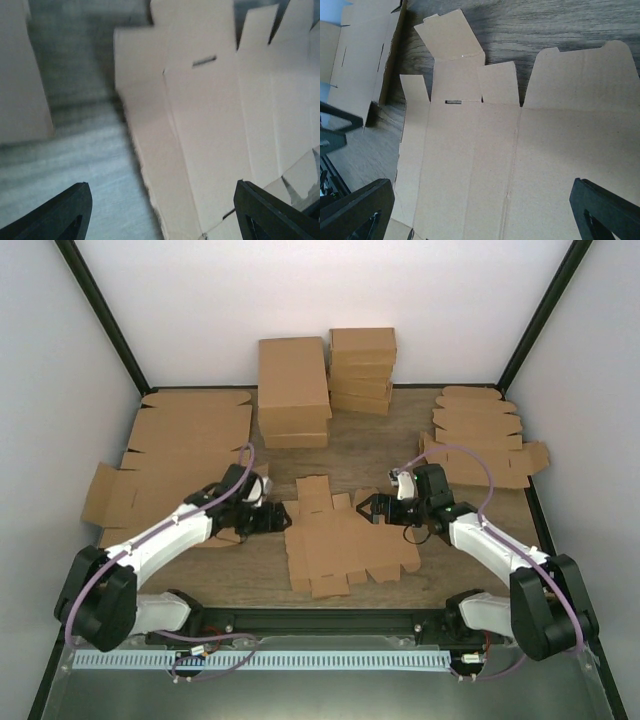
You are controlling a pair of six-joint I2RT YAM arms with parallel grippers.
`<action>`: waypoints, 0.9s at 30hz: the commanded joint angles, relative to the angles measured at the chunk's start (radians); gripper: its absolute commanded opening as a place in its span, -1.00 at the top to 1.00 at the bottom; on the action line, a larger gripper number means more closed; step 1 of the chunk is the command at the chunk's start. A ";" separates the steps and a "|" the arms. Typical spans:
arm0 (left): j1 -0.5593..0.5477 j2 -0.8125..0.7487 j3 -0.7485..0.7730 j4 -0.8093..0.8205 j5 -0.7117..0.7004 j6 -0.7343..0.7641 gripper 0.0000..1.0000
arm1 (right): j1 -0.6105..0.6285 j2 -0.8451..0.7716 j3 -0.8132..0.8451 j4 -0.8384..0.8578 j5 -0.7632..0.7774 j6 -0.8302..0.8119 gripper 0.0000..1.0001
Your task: Fold the paper box
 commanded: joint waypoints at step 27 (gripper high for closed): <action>0.000 0.067 -0.402 0.607 0.326 -0.296 0.05 | 0.001 0.189 -0.201 0.276 -0.143 0.132 0.35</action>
